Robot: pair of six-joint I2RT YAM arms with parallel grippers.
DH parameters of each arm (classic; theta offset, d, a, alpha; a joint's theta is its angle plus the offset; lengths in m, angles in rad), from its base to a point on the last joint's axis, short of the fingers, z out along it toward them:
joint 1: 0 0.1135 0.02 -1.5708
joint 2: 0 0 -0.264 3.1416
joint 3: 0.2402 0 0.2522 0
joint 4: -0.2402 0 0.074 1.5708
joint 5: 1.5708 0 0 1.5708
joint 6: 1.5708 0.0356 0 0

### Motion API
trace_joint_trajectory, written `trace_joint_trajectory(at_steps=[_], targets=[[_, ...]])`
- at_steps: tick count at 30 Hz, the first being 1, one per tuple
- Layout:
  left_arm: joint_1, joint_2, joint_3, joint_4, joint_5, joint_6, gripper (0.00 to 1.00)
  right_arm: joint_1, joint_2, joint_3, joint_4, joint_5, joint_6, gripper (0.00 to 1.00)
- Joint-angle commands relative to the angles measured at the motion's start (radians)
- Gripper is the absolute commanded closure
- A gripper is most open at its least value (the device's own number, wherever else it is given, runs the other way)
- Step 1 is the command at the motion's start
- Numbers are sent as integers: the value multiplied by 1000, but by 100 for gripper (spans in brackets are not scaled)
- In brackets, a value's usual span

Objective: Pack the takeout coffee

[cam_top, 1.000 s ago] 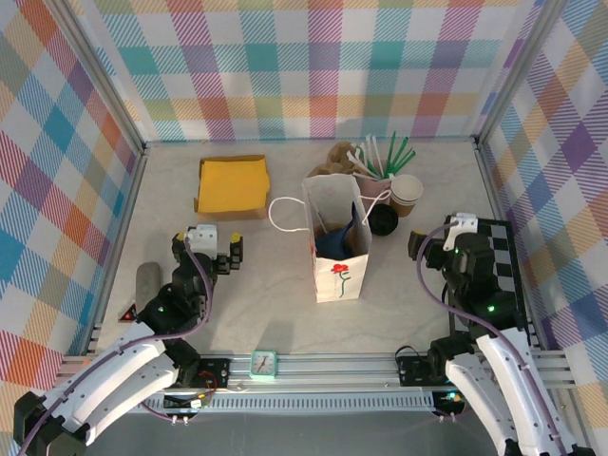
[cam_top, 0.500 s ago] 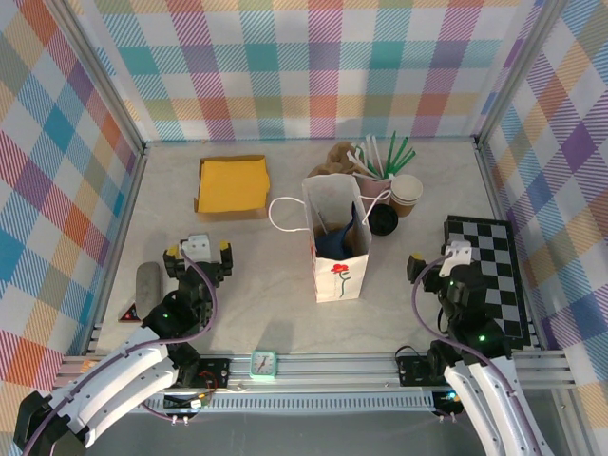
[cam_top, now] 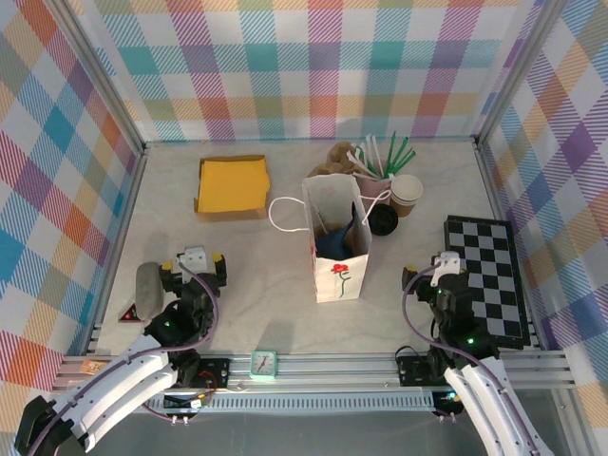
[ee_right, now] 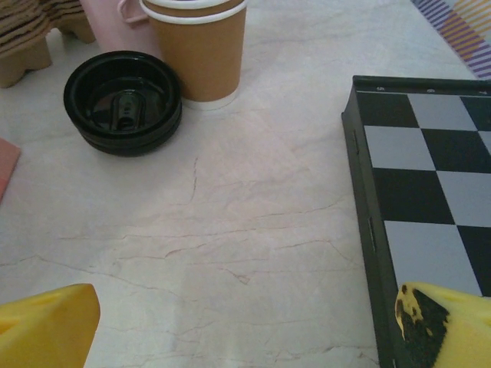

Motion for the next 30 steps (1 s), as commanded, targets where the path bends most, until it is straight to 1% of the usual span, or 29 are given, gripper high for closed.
trace_joint_trajectory(at_steps=[1,4,7,10,13,17,24,28,30], targets=[[1,59,-14,132,-52,16,0,7,68,0,149,62,-34,1],[28,136,-22,248,-39,44,0,7,178,-18,305,72,-70,1],[71,197,-10,288,1,46,0,6,302,-23,452,94,-78,1],[119,208,-21,333,51,61,0,6,410,-22,572,94,-79,1],[173,199,-33,360,93,58,0,7,472,-34,676,103,-96,1],[212,200,-45,395,125,67,0,5,547,-72,862,115,-142,1],[246,222,-67,482,163,86,0,0,698,-67,1053,116,-186,1],[274,247,-80,545,186,92,0,-3,769,-69,1148,105,-187,1],[292,268,-82,574,196,93,0,-9,802,-73,1200,90,-225,1]])
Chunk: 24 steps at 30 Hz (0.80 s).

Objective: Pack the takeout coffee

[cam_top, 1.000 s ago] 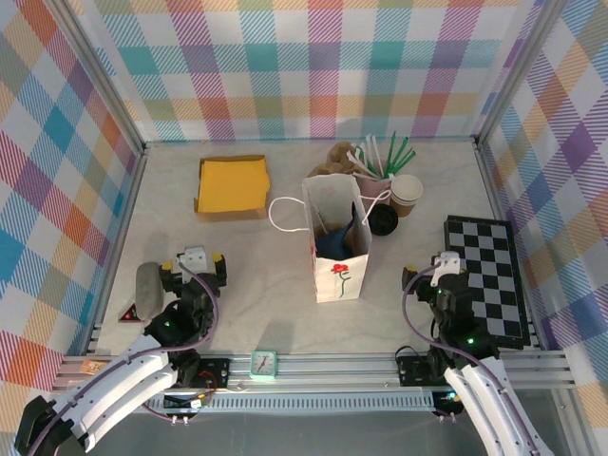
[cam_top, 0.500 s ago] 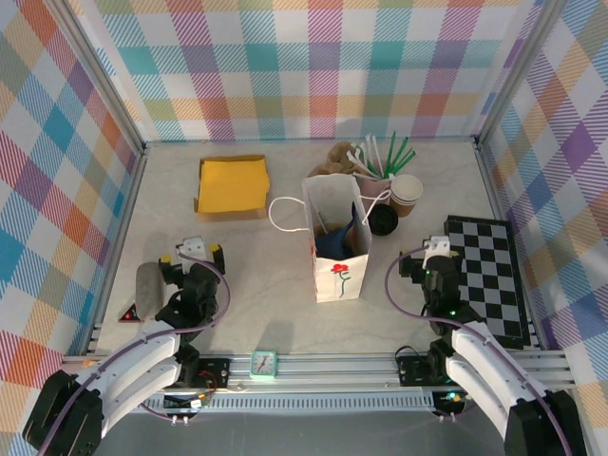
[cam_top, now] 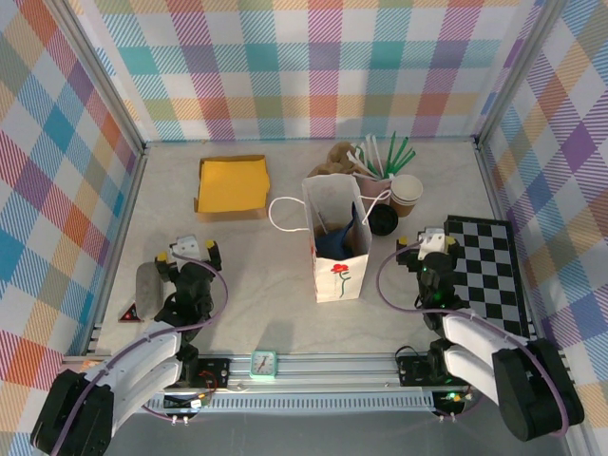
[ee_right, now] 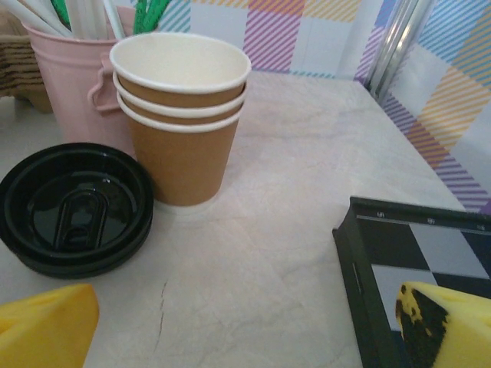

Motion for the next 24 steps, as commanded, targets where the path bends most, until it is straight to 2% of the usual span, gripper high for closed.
trace_joint_trajectory(at_steps=[1,6,17,24], targets=[[29,26,-14,98,32,9,0,-8,46,-7,172,-13,-42,1],[42,60,-14,140,43,10,0,-19,109,-3,248,-21,-40,1],[56,117,-32,250,65,20,0,-48,174,16,294,-80,-31,1],[85,196,-33,347,71,16,0,-62,263,22,402,-89,-32,1]])
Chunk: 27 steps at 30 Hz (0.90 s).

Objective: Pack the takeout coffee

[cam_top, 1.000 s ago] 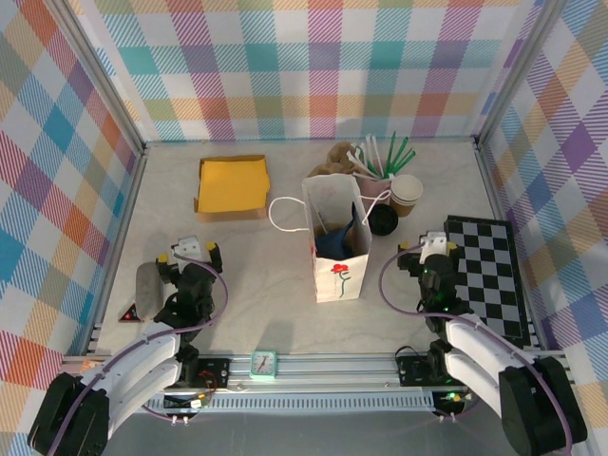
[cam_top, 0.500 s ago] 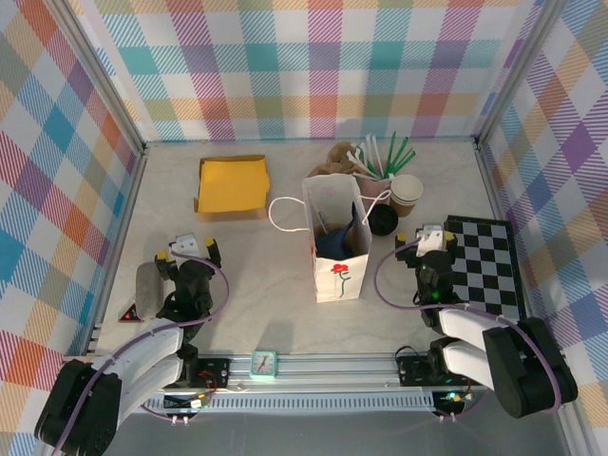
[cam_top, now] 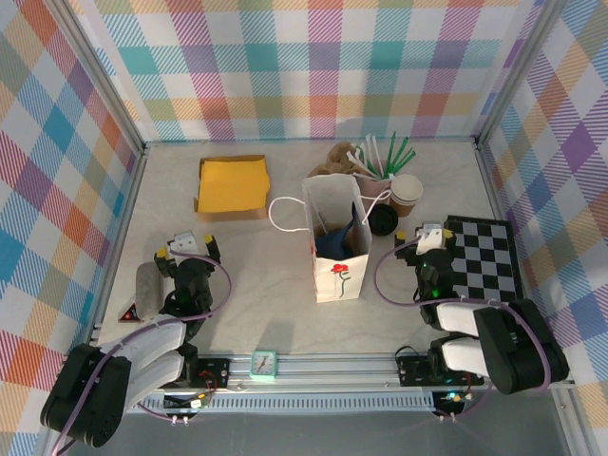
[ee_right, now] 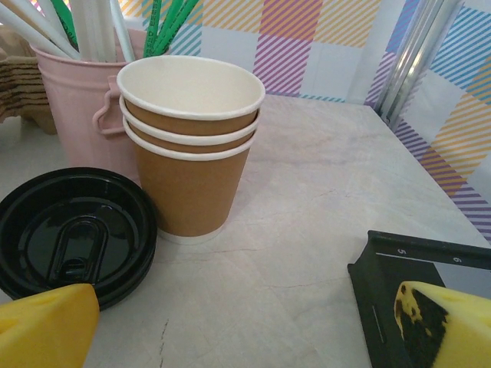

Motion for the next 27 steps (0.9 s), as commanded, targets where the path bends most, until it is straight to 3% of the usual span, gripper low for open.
trace_joint_trajectory(at_steps=[1,11,15,17,19,22,24,27], targets=[[18,33,-11,107,11,5,0,-10,26,23,106,-18,2,1],[57,161,-7,258,65,11,0,-61,35,16,123,-47,76,1],[64,215,0,311,82,7,0,-95,256,-6,391,-84,122,1],[67,251,0,356,78,9,0,-85,254,50,271,-199,62,1],[70,282,-2,401,77,10,0,-81,355,69,377,-171,47,1],[74,315,-11,462,89,13,0,-86,295,68,276,-201,63,1],[77,340,-11,494,96,12,0,-79,344,48,390,-203,39,1],[95,442,7,569,117,-5,0,-73,320,55,337,-283,-11,1]])
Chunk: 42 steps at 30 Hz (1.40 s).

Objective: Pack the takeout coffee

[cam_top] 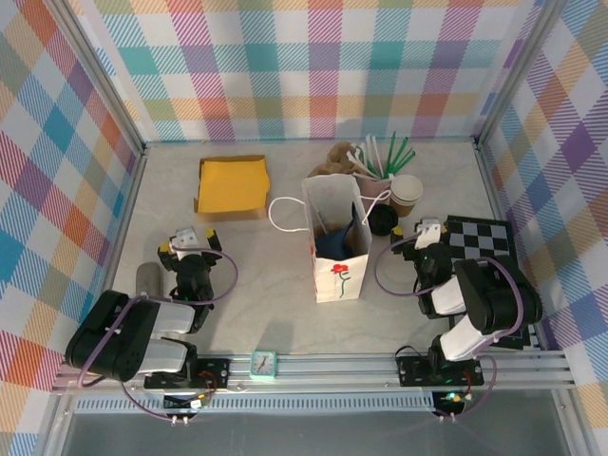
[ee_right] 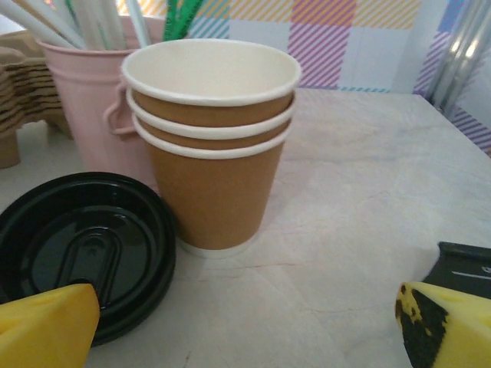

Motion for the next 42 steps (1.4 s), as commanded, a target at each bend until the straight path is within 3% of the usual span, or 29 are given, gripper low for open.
trace_joint_trajectory(at_steps=[1,5,12,18,21,25,27,28,42], targets=[[22,119,18,172,14,-16,0,15,-14,15,15,-94,-64,1],[19,155,62,128,52,2,0,12,-24,28,-22,-97,-60,1],[-3,250,78,180,287,122,0,13,-23,29,-22,-97,-59,1],[8,275,91,177,321,125,0,11,-25,35,-36,-97,-58,1],[28,254,116,103,348,112,0,-4,-43,69,-116,-114,-42,1],[88,215,230,-171,437,61,0,-60,-51,195,-361,-144,32,1],[161,218,319,-340,533,5,0,-120,-48,252,-479,-193,97,1],[186,219,324,-343,572,-11,0,-129,-49,251,-478,-201,98,1],[181,221,319,-331,563,-7,0,-127,-49,250,-473,-200,97,1]])
